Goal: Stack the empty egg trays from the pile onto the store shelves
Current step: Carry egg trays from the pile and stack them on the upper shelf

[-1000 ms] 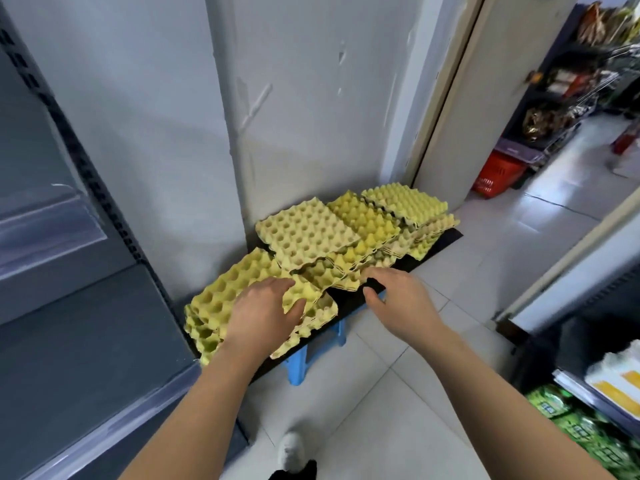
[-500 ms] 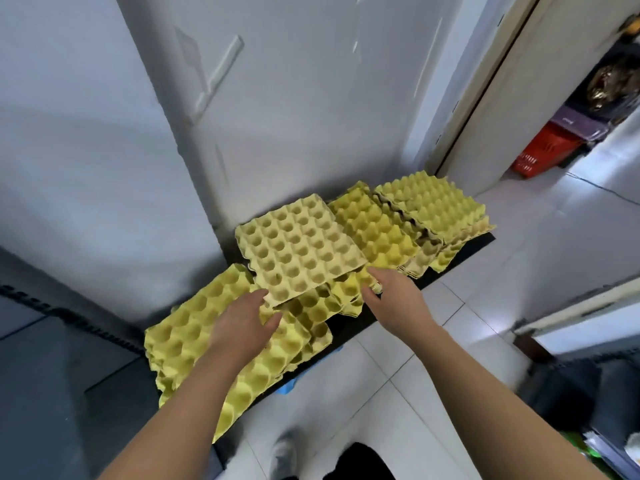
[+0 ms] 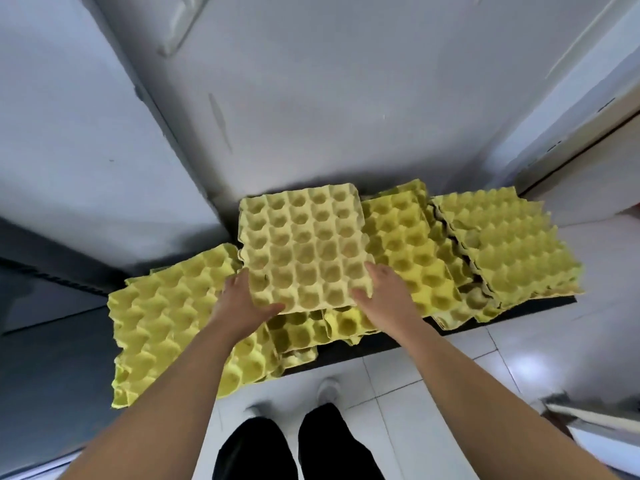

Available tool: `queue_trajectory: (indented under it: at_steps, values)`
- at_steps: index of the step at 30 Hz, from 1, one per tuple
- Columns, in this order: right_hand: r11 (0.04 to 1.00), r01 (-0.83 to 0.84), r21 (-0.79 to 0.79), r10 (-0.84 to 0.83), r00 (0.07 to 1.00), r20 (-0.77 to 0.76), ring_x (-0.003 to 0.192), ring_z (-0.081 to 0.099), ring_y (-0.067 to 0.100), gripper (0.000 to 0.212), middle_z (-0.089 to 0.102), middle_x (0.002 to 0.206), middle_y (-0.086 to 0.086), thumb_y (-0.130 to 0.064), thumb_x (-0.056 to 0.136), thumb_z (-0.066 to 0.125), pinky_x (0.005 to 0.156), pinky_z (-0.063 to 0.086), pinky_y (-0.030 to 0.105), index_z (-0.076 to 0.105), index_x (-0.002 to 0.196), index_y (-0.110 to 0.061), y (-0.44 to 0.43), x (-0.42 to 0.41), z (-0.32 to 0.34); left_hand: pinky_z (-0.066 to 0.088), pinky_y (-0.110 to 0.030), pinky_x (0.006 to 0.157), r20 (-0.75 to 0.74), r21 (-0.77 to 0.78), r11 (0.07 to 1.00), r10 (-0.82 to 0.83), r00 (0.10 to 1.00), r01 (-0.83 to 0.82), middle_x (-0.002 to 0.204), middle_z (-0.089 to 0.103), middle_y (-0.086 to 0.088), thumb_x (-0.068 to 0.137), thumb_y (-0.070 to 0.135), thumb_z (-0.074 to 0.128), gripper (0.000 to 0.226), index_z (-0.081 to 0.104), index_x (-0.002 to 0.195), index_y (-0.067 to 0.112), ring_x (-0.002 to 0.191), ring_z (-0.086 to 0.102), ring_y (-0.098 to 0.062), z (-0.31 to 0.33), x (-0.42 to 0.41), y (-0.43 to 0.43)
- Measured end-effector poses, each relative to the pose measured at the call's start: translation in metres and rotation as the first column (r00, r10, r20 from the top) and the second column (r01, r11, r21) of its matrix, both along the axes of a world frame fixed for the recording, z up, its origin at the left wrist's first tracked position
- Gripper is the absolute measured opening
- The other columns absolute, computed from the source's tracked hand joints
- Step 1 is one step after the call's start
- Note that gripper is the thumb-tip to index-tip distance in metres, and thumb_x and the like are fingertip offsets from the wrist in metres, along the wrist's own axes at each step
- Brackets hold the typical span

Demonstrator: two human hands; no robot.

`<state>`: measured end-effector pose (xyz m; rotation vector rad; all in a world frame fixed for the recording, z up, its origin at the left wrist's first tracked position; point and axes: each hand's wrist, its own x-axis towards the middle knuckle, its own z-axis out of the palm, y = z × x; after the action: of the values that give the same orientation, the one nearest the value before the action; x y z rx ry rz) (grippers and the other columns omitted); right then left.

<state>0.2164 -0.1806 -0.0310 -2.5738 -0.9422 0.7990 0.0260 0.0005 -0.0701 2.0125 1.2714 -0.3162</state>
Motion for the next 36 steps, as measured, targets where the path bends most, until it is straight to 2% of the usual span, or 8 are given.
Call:
queue_trajectory:
  at_steps: [5, 9, 14, 17, 24, 28, 32, 36]
  values:
    - [0.996, -0.002, -0.086, -0.006, 0.995, -0.098, 0.145, 0.016, 0.029, 0.078, 0.016, 0.157, 0.013, -0.054, 0.090, 0.050, 0.113, 0.027, 0.049, 0.015, 0.152, -0.022, 0.014, 0.017, -0.032, 0.032, -0.051, 0.112, -0.086, -0.111, 0.986, 0.116, 0.989, -0.126, 0.160, 0.011, -0.009, 0.061, 0.058, 0.084, 0.129, 0.003, 0.155, 0.026, 0.145, 0.018, -0.034, -0.023, 0.009, 0.006]
    - [0.989, 0.032, -0.142, -0.052, 0.989, -0.137, 0.143, 0.016, 0.038, 0.083, 0.010, 0.158, 0.014, -0.057, 0.087, 0.054, 0.110, 0.029, 0.051, 0.011, 0.152, -0.029, 0.018, 0.020, -0.052, 0.037, -0.049, 0.109, -0.044, -0.113, 0.983, 0.138, 0.989, -0.142, 0.157, 0.026, -0.009, 0.060, 0.054, 0.086, 0.131, 0.003, 0.155, 0.024, 0.140, 0.032, -0.033, -0.034, 0.010, 0.004]
    - [0.996, 0.033, -0.081, -0.036, 0.998, -0.044, 0.142, 0.022, 0.029, 0.075, 0.026, 0.155, 0.009, -0.052, 0.086, 0.059, 0.113, 0.022, 0.044, 0.028, 0.148, -0.023, 0.023, 0.017, -0.061, 0.045, -0.048, 0.101, -0.009, -0.090, 0.984, 0.153, 0.988, -0.154, 0.155, 0.033, -0.003, 0.059, 0.055, 0.087, 0.133, -0.002, 0.155, 0.028, 0.135, 0.039, -0.032, -0.034, 0.008, -0.001]
    - [0.992, 0.121, -0.028, -0.123, 0.989, -0.077, 0.142, 0.023, 0.025, 0.076, 0.031, 0.153, 0.003, -0.047, 0.083, 0.065, 0.114, 0.020, 0.043, 0.032, 0.146, -0.020, 0.025, 0.015, -0.058, 0.046, -0.050, 0.099, 0.008, -0.095, 0.985, 0.143, 0.990, -0.142, 0.154, 0.035, -0.002, 0.058, 0.053, 0.087, 0.132, 0.000, 0.155, 0.030, 0.134, 0.040, -0.031, -0.031, 0.005, -0.001]
    - [0.967, 0.253, 0.041, -0.248, 0.964, -0.096, 0.135, 0.023, 0.028, 0.072, 0.033, 0.147, 0.007, -0.042, 0.084, 0.066, 0.108, 0.027, 0.043, 0.035, 0.145, -0.018, 0.023, 0.011, -0.039, 0.032, -0.049, 0.110, 0.055, -0.100, 0.973, 0.213, 0.976, -0.206, 0.158, 0.015, -0.004, 0.054, 0.052, 0.090, 0.131, 0.009, 0.155, 0.030, 0.143, 0.018, -0.033, -0.022, 0.004, 0.007]
    - [0.946, 0.321, 0.040, -0.316, 0.943, -0.104, 0.140, 0.016, 0.034, 0.061, 0.019, 0.153, 0.011, -0.040, 0.085, 0.067, 0.110, 0.026, 0.046, 0.043, 0.140, -0.027, 0.030, 0.008, -0.025, 0.035, -0.050, 0.110, 0.119, -0.168, 0.963, 0.233, 0.965, -0.211, 0.155, 0.031, -0.002, 0.051, 0.050, 0.092, 0.131, 0.015, 0.155, 0.028, 0.141, 0.028, -0.031, -0.012, 0.004, 0.017]
    - [0.926, 0.359, 0.117, -0.324, 0.914, -0.245, 0.117, 0.052, 0.029, 0.048, 0.048, 0.128, 0.008, -0.037, 0.084, 0.069, 0.091, 0.051, 0.047, 0.055, 0.128, -0.021, 0.029, 0.009, -0.011, 0.038, -0.050, 0.108, 0.231, -0.180, 0.954, 0.277, 0.933, -0.238, 0.149, 0.039, 0.005, 0.050, 0.049, 0.093, 0.125, 0.022, 0.152, 0.034, 0.136, 0.035, -0.028, 0.002, -0.001, 0.020]
    - [0.918, 0.342, 0.202, -0.307, 0.933, -0.187, 0.114, 0.051, 0.022, 0.049, 0.053, 0.119, 0.003, -0.040, 0.082, 0.070, 0.098, 0.045, 0.043, 0.057, 0.125, -0.020, 0.024, 0.004, 0.012, 0.040, -0.045, 0.106, 0.346, -0.229, 0.940, 0.320, 0.882, -0.252, 0.140, 0.037, 0.013, 0.047, 0.046, 0.095, 0.125, 0.024, 0.150, 0.039, 0.132, 0.040, -0.023, 0.021, -0.009, 0.016]
